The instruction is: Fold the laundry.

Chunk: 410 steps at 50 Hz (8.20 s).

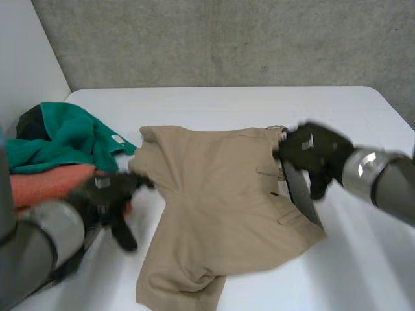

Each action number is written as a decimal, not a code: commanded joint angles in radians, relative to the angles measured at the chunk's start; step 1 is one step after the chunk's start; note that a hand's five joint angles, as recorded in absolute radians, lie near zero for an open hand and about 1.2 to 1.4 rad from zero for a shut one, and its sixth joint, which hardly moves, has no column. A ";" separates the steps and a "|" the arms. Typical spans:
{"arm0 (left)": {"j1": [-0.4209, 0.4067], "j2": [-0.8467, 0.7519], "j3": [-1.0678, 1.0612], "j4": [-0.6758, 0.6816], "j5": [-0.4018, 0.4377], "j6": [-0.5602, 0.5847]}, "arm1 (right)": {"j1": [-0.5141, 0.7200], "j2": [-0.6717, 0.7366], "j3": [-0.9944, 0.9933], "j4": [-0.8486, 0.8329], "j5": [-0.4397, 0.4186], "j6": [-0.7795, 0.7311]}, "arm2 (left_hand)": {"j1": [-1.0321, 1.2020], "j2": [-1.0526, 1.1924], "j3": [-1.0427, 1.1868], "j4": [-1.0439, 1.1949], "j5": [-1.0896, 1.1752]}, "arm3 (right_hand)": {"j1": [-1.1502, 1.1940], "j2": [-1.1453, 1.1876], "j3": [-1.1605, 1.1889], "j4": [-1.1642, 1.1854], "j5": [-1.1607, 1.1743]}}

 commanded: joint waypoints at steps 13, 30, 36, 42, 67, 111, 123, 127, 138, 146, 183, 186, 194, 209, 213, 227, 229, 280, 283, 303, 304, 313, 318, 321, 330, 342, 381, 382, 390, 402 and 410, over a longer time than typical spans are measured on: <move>-0.049 -0.078 -0.252 0.291 0.045 -0.046 | -0.137 0.020 0.485 -0.378 -0.265 -0.113 | 0.051 0.057 0.058 0.053 0.052 | 0.140 0.148 0.146 0.145 0.139; -0.230 -0.224 -0.208 0.472 -0.133 0.048 | -0.117 -0.023 0.556 -0.610 -0.280 0.075 | 0.699 0.705 0.706 0.701 0.700 | 0.939 0.947 0.945 0.944 0.938; -0.278 -0.252 -0.147 0.550 -0.279 0.163 | -0.126 -0.167 0.533 -0.588 -0.271 0.192 | 1.096 1.102 1.103 1.097 1.096 | 0.939 0.947 0.945 0.944 0.938; -0.246 -0.108 -0.062 0.494 -0.330 0.218 | -0.162 -0.296 0.424 -0.451 -0.225 0.253 | 1.096 1.102 1.103 1.097 1.096 | 0.939 0.947 0.945 0.944 0.938; -0.028 -0.187 0.183 0.167 -0.011 0.390 | 0.068 0.004 -0.056 -0.005 0.086 0.131 | 1.096 1.102 1.103 1.097 1.096 | 0.939 0.947 0.945 0.944 0.938; 0.036 -0.385 0.349 0.810 0.161 0.146 | 0.113 0.343 -0.285 -0.731 0.174 0.474 | 1.096 1.102 1.103 1.097 1.096 | 0.939 0.947 0.945 0.944 0.938; 0.032 -0.424 0.045 0.695 0.144 0.302 | 0.121 0.450 -0.132 -0.502 0.168 0.212 | 1.096 1.102 1.103 1.097 1.096 | 0.939 0.947 0.945 0.944 0.938; 0.018 -0.319 -0.016 0.520 0.124 0.360 | 0.116 0.342 -0.050 -0.371 0.157 0.203 | 1.096 1.102 1.103 1.097 1.096 | 0.939 0.947 0.945 0.944 0.938; -0.063 -0.103 -0.119 -0.136 0.107 0.557 | 0.056 0.060 0.241 0.119 0.204 -0.125 | 1.096 1.102 1.103 1.097 1.096 | 0.939 0.947 0.945 0.944 0.938; -0.085 -0.093 -0.062 -0.248 0.109 0.615 | 0.047 -0.002 0.323 0.108 0.117 -0.206 | 1.096 1.102 1.103 1.097 1.096 | 0.939 0.947 0.945 0.944 0.938; -0.079 -0.766 0.635 0.735 -0.090 0.552 | 0.145 0.551 -0.285 -0.821 0.470 0.203 | -0.126 -0.120 -0.119 -0.124 -0.125 | -0.283 -0.275 -0.276 -0.278 -0.284; -0.082 -0.674 0.547 0.738 -0.081 0.519 | 0.136 0.436 -0.221 -0.719 0.433 0.290 | -0.126 -0.120 -0.119 -0.124 -0.125 | -0.283 -0.275 -0.276 -0.278 -0.284; -0.089 -0.425 0.290 0.722 -0.057 0.462 | 0.052 0.195 -0.063 -0.328 0.192 0.390 | -0.126 -0.120 -0.119 -0.124 -0.125 | -0.037 -0.029 -0.030 -0.031 -0.038; -0.100 -0.248 0.025 0.662 -0.026 0.305 | -0.063 0.185 0.174 -0.381 0.066 0.284 | -0.126 -0.120 -0.119 -0.124 -0.125 | 0.114 0.122 0.121 0.120 0.113; -0.097 -0.256 0.027 0.662 -0.029 0.296 | -0.059 0.236 0.165 -0.474 0.089 0.301 | -0.126 -0.120 -0.119 -0.124 -0.125 | 0.101 0.109 0.108 0.107 0.101; -0.099 -0.259 0.022 0.662 -0.041 0.290 | -0.056 0.319 0.131 -0.614 0.109 0.307 | -0.126 -0.120 -0.119 -0.124 -0.125 | 0.614 0.622 0.621 0.620 0.614; -0.102 -0.258 0.022 0.662 -0.043 0.290 | -0.062 0.311 0.137 -0.648 0.118 0.307 | -0.126 -0.120 -0.119 -0.124 -0.125 | 0.937 0.945 0.943 0.942 0.936; -0.060 -0.121 0.088 0.647 -0.063 0.187 | 0.178 -0.018 0.116 -0.627 -0.162 0.652 | -0.126 -0.120 -0.119 -0.124 -0.125 | -0.283 -0.275 -0.276 -0.278 -0.284; -0.097 -0.159 0.163 0.621 -0.052 0.163 | 0.122 -0.029 0.108 -0.611 -0.132 0.814 | -0.126 -0.120 -0.119 -0.124 -0.125 | -0.283 -0.275 -0.276 -0.278 -0.284; -0.223 -0.647 0.544 0.216 -0.132 0.132 | 0.058 0.423 -0.205 -0.208 -0.032 0.703 | -0.126 -0.120 -0.119 -0.124 -0.125 | -0.283 -0.275 -0.276 -0.278 -0.284; -0.221 -0.656 0.547 0.205 -0.139 0.134 | 0.058 0.437 -0.210 -0.208 -0.027 0.695 | -0.126 -0.120 -0.119 -0.124 -0.125 | -0.283 -0.275 -0.276 -0.278 -0.284; -0.192 -0.647 0.541 0.113 -0.166 0.143 | 0.056 0.454 -0.213 -0.214 0.085 0.566 | -0.126 -0.120 -0.119 -0.124 -0.125 | -0.283 -0.275 -0.276 -0.278 -0.284; -0.184 -0.522 0.500 0.121 -0.147 0.132 | 0.053 0.307 -0.138 -0.280 0.125 0.536 | -0.126 -0.120 -0.119 -0.124 -0.125 | -0.283 -0.275 -0.276 -0.278 -0.284; -0.175 -0.453 0.475 0.147 -0.124 0.127 | 0.052 0.214 -0.058 -0.364 0.170 0.531 | -0.126 -0.120 -0.119 -0.124 -0.125 | -0.283 -0.275 -0.276 -0.278 -0.284; -0.109 -0.216 0.372 0.242 0.116 0.091 | 0.033 0.028 0.190 -0.502 0.241 0.612 | -0.126 -0.120 -0.119 -0.124 -0.125 | -0.283 -0.275 -0.276 -0.278 -0.284; -0.028 -0.095 0.254 0.086 0.667 0.063 | 0.029 0.112 0.359 -0.524 0.054 0.887 | -0.126 -0.120 -0.119 -0.124 -0.125 | -0.283 -0.275 -0.276 -0.278 -0.284; -0.059 -0.025 0.170 0.285 0.543 -0.037 | -0.102 0.517 -0.298 -0.650 0.249 0.980 | -0.126 -0.120 -0.119 -0.124 -0.125 | 0.939 0.947 0.945 0.944 0.938; -0.059 -0.025 0.170 0.287 0.540 -0.040 | -0.117 0.540 -0.341 -0.634 0.264 0.984 | -0.126 -0.120 -0.119 -0.124 -0.125 | 0.939 0.947 0.945 0.944 0.938; -0.059 -0.025 0.170 0.297 0.523 -0.046 | -0.264 0.785 -0.794 -0.489 0.454 0.997 | -0.126 -0.120 -0.119 -0.124 -0.125 | 0.939 0.947 0.945 0.944 0.938; -0.069 -0.028 0.177 0.296 0.522 -0.046 | -0.389 1.012 -1.174 -0.378 0.493 1.020 | -0.126 -0.120 -0.119 -0.124 -0.125 | 0.939 0.947 0.945 0.944 0.938; -0.074 -0.029 0.196 0.287 0.517 -0.046 | -0.409 1.020 -1.194 -0.370 0.490 1.013 | -0.126 -0.120 -0.119 -0.124 -0.125 | 0.939 0.947 0.945 0.944 0.938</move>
